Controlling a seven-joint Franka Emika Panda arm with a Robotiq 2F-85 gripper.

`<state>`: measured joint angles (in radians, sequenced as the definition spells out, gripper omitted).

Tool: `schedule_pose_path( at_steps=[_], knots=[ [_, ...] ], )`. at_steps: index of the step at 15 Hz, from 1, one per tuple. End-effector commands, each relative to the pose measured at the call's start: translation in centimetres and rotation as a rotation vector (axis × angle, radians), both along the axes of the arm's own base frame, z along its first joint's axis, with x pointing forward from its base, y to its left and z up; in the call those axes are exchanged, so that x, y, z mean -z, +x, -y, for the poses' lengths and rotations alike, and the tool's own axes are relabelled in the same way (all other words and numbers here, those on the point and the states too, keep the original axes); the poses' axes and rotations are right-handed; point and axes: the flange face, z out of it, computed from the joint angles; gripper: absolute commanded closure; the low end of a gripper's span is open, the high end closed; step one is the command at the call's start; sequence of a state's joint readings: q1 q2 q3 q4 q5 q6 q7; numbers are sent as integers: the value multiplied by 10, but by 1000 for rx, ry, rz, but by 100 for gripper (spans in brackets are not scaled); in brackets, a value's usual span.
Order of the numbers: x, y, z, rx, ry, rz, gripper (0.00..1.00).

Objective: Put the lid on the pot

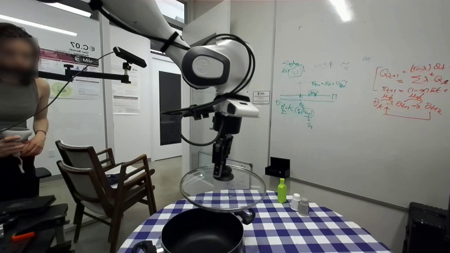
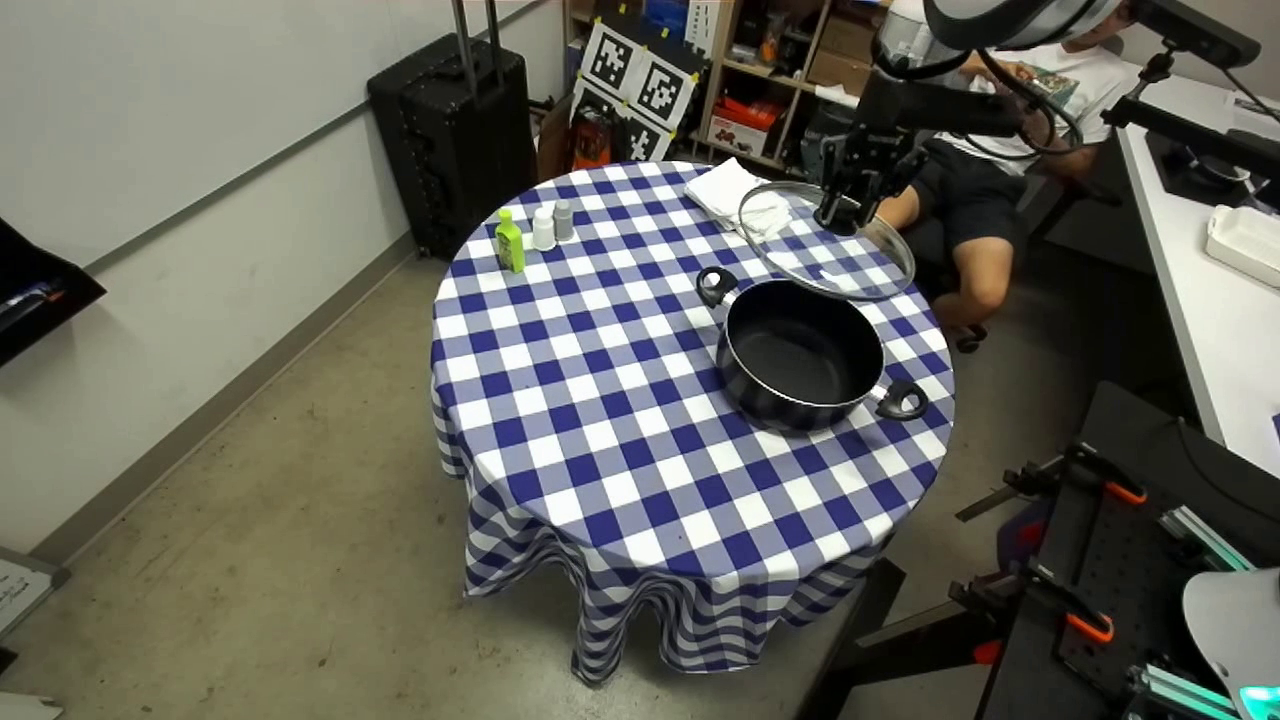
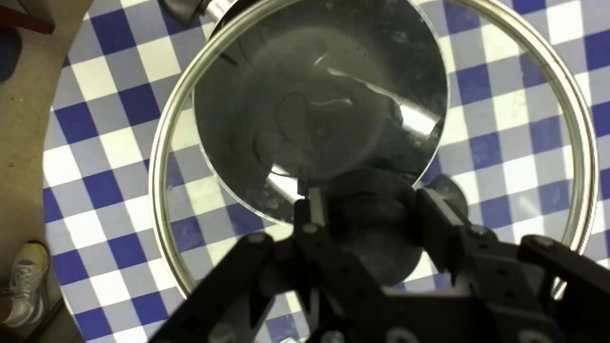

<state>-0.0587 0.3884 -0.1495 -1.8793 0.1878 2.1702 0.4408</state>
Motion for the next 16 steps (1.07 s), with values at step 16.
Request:
schedule_pose_path(
  at_steps=[16],
  knots=[
    [89, -17, -29, 5, 101, -149, 76]
  ],
)
